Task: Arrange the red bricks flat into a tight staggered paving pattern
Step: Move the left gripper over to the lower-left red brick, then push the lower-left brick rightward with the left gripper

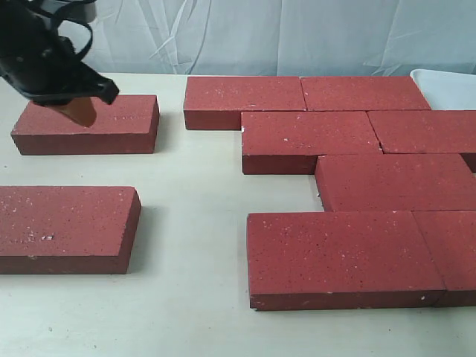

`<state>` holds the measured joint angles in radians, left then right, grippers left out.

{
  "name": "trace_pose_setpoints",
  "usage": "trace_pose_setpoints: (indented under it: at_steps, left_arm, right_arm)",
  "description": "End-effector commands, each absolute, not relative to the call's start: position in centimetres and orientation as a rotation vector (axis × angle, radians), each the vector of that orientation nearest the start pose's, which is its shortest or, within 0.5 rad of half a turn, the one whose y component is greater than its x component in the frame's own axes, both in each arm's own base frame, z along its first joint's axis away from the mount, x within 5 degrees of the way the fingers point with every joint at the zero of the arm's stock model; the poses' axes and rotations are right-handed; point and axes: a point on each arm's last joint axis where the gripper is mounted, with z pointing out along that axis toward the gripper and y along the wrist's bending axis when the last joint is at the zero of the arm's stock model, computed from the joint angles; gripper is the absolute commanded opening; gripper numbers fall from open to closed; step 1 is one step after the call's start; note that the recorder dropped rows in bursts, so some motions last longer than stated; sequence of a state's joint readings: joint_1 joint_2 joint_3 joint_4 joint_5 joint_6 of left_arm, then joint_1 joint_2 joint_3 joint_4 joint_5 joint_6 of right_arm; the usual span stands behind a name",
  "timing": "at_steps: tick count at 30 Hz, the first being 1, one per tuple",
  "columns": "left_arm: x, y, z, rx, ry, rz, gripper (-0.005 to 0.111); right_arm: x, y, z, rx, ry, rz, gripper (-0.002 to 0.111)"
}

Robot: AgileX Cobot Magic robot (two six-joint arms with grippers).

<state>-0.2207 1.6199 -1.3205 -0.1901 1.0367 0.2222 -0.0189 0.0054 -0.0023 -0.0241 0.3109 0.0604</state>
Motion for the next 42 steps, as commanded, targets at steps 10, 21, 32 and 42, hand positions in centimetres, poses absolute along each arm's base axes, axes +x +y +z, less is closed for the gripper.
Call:
trace_pose_setpoints:
  at_steps: [10,21,32,42]
  left_arm:
    - [26.0,-4.7,30.2,0.266,2.746,-0.456,0.000]
    - [23.7,-3.2,24.0,0.108,2.823,-0.266,0.000]
    - [23.9,-3.2,19.4,-0.005,2.820,-0.276,0.000]
    - [24.9,-4.2,16.3,-0.047,2.887,-0.312,0.000]
  right_arm:
    - [5.4,-0.2,18.6,0.051,1.786,0.005,-0.001]
    - [5.4,-0.2,18.6,0.051,1.786,0.005,-0.001]
    - [5.4,-0.2,18.6,0.051,1.786,0.005,-0.001]
    - [5.4,-0.2,18.6,0.051,1.786,0.005,-0.001]
